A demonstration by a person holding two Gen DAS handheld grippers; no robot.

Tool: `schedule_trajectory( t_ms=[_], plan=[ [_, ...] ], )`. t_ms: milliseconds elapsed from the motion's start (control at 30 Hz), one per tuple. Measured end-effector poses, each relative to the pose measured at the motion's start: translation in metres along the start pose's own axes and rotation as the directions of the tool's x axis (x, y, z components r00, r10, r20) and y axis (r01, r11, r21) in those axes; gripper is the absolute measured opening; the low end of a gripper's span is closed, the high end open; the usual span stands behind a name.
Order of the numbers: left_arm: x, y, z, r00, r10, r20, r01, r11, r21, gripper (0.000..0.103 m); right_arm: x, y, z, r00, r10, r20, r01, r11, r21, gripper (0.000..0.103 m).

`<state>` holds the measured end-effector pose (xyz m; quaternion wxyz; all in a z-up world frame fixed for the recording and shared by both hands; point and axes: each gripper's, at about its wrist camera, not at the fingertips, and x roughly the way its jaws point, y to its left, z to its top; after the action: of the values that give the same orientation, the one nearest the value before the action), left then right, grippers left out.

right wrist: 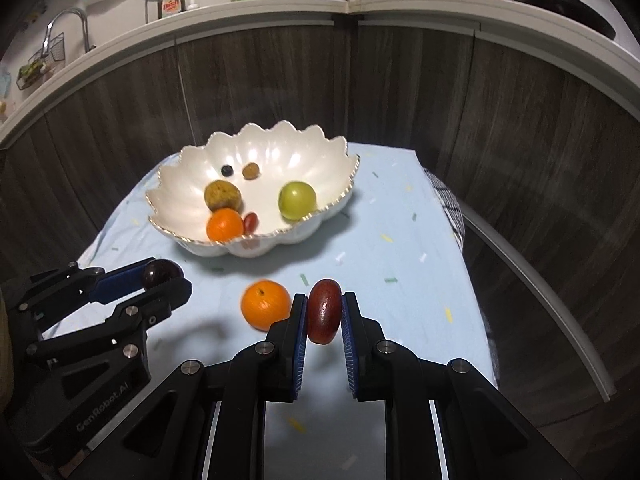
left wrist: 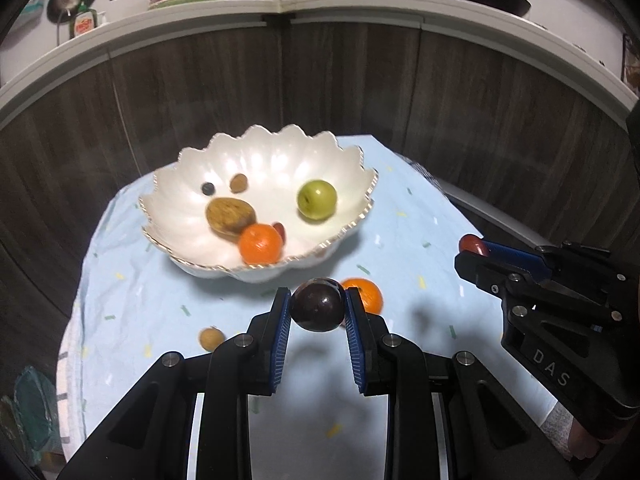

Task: Organize fruits
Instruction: 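Carry the plum with the left gripper while the right gripper carries the date over the bowl, then open the left gripper to drop the plum while the right gripper releases the date into the bowl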

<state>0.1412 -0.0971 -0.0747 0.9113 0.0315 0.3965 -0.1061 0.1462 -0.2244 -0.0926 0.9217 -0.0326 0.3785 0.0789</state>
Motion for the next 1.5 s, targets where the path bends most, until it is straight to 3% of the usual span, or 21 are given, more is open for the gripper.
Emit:
schedule_trajectory(
  t_ms=[433,933,1500],
  plan=[
    [-0.009,0.039,0.026,0.998,0.056,0.036,-0.055,0.998,-0.036,0.027,0.003,0.018,0.034,0.999,0.029,0.044,-0.029,1.000,0.002,0.018],
    [0.008,0.080,0.054,0.995,0.086,0.049,-0.083,0.994,-0.065,0.027,0.018,0.034,0.066,0.997,0.046,0.067,-0.045,0.999,-0.012,0.018],
    [0.047,0.105,0.070,0.995,0.096,0.016,-0.094,0.993,-0.076,0.027,0.059,0.042,0.089,0.999,0.049,0.012,-0.049,0.999,0.002,0.018]
  ],
)
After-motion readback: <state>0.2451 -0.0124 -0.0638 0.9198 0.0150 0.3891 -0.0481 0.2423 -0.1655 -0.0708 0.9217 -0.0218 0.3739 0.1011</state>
